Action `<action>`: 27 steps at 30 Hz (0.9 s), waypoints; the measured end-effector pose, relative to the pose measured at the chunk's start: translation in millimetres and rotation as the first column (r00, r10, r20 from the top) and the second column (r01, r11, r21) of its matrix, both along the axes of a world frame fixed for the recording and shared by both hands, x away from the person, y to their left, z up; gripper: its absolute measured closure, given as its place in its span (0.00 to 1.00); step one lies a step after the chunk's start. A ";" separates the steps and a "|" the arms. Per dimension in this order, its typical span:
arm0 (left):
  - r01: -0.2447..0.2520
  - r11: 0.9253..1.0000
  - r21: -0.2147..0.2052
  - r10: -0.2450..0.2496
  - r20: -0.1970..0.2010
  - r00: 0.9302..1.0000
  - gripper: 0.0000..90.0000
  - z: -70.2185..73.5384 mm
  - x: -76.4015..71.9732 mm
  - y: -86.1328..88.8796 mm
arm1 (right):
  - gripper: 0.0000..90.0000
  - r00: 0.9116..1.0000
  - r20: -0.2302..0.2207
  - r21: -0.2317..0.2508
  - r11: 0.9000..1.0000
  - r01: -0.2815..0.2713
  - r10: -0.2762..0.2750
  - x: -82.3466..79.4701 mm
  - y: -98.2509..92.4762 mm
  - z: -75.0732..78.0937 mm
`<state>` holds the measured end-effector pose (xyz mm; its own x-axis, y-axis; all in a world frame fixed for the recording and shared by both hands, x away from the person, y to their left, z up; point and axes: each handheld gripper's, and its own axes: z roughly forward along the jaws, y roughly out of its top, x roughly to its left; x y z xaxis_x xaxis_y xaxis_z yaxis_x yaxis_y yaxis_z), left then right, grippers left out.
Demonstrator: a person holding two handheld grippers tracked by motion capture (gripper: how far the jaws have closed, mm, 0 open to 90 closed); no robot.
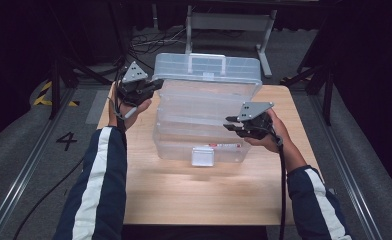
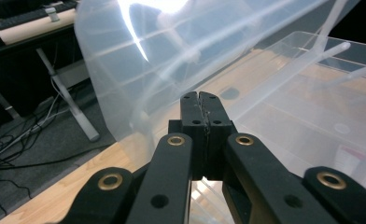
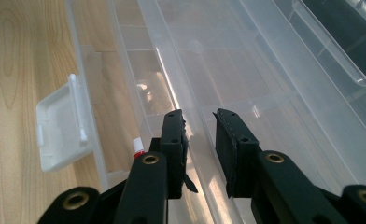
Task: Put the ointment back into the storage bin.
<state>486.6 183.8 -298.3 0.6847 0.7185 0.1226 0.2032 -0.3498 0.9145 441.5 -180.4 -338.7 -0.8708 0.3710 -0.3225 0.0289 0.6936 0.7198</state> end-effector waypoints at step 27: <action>0.057 0.997 0.048 -0.058 0.009 0.998 1.00 -7.9 -21.5 5.7 | 0.84 0.997 0.006 0.029 0.997 0.075 -0.076 -17.3 -39.5 3.1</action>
